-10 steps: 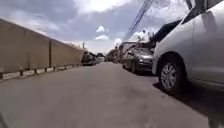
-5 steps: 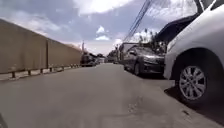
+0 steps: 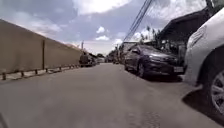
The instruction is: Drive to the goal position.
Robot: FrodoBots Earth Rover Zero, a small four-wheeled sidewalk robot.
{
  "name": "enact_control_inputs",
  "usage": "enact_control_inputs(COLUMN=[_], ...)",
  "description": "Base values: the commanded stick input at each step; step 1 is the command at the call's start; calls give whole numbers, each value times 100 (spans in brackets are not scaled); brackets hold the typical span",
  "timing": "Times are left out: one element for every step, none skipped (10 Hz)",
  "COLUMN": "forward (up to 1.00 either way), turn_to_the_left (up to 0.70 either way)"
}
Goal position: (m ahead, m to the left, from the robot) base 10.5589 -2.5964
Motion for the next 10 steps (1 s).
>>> enact_control_inputs(forward=[100,100,100,100,100,100,100,100,100,100], turn_to_the_left=[1,1,1,1,1,1,1,1,1,1])
